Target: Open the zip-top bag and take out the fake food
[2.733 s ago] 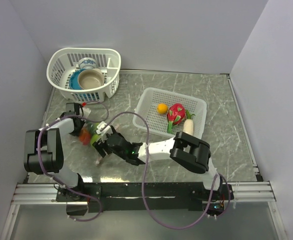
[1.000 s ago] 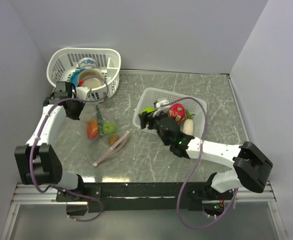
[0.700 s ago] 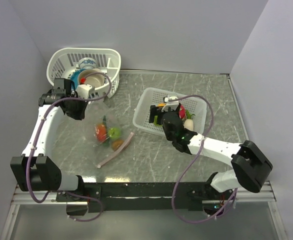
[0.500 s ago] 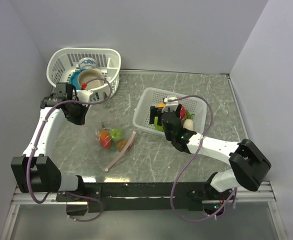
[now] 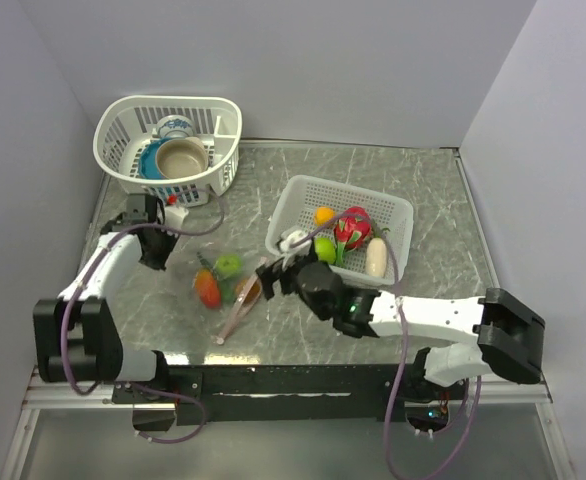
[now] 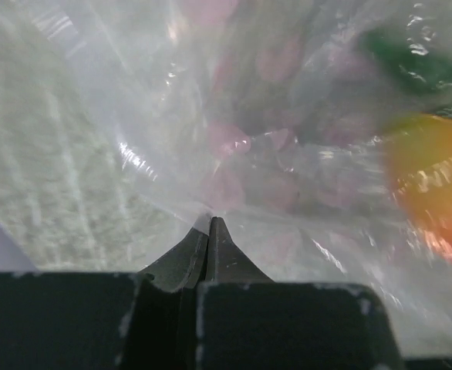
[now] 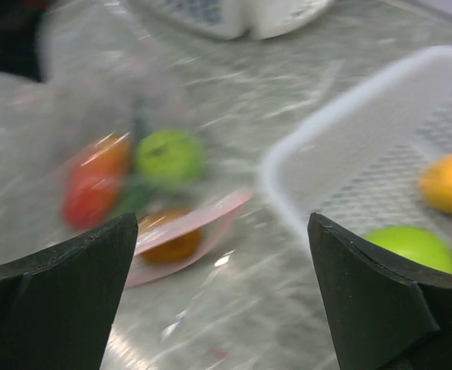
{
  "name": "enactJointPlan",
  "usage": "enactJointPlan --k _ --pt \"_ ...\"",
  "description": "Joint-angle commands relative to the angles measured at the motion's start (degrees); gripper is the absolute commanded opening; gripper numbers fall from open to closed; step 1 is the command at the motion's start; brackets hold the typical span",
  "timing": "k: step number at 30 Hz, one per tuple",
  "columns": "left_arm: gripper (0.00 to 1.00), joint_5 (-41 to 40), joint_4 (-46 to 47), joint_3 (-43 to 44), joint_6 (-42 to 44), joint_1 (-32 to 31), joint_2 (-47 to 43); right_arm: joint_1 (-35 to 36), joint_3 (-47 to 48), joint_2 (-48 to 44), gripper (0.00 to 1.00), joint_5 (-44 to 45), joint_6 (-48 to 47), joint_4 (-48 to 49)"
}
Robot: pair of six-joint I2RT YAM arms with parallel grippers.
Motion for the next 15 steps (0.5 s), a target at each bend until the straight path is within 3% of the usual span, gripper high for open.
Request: enactJointPlan --k 1,5,15 --pt "0.01 -10.5 14.2 -5.0 1.2 0.1 7.0 4.4 -2.2 4.1 0.93 -4.7 0.3 3.3" --pt "0.01 -11.3 15.9 -4.4 0.4 0.1 11.2 7.1 -2.5 8.2 0.89 -5.5 1.7 6.3" --pt "0.01 -12.6 17.0 -4.5 1.5 0.1 11.0 6.2 4.3 20.4 0.93 -7.5 -2.3 10.2"
